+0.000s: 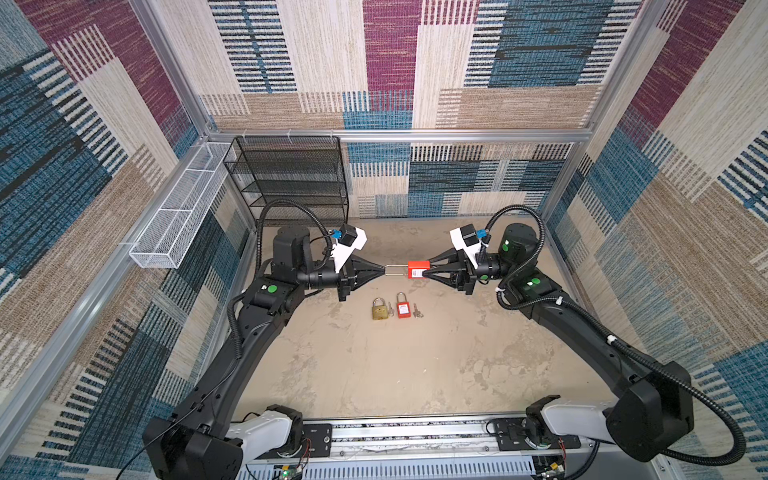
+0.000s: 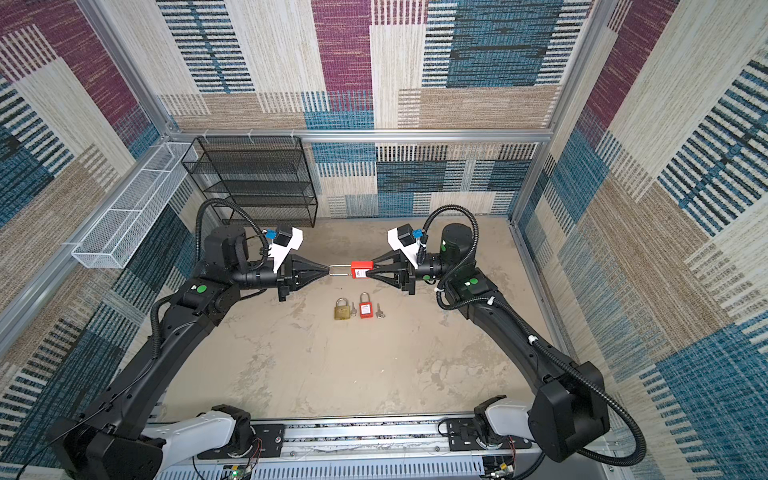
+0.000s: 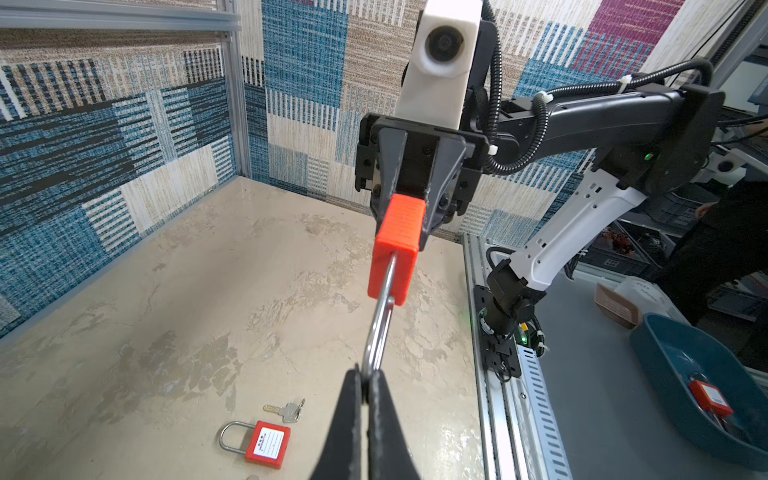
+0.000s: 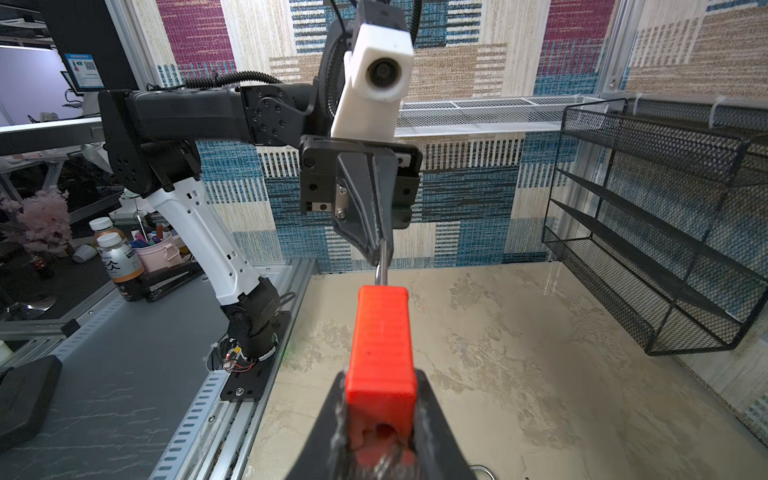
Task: Lock with the key
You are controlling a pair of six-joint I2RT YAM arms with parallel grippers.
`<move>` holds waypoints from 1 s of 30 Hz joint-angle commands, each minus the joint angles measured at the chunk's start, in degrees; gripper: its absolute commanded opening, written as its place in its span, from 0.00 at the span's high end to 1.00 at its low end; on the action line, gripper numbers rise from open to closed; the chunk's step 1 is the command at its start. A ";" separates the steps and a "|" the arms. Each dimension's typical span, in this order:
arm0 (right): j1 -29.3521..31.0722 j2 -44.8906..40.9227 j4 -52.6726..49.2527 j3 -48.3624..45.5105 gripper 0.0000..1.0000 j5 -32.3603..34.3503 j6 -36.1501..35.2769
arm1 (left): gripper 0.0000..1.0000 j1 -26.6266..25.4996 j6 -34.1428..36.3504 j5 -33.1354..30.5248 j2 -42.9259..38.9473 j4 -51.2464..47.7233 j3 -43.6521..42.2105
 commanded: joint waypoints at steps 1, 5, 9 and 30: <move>0.38 0.51 3.16 0.55 0.95 1.95 -0.20 | 1.00 -0.71 0.24 2.55 0.15 2.06 -0.01; 0.39 0.78 1.75 0.77 0.96 1.72 -1.60 | 1.00 -0.76 -0.39 2.62 0.22 3.27 -0.09; 0.34 1.77 1.17 1.99 0.96 -3.56 1.58 | 1.00 -0.78 0.21 2.49 0.28 3.97 -0.14; 0.33 3.15 -3.48 4.46 0.99 -5.13 1.13 | 1.00 -0.81 1.86 2.26 -0.46 1.90 0.29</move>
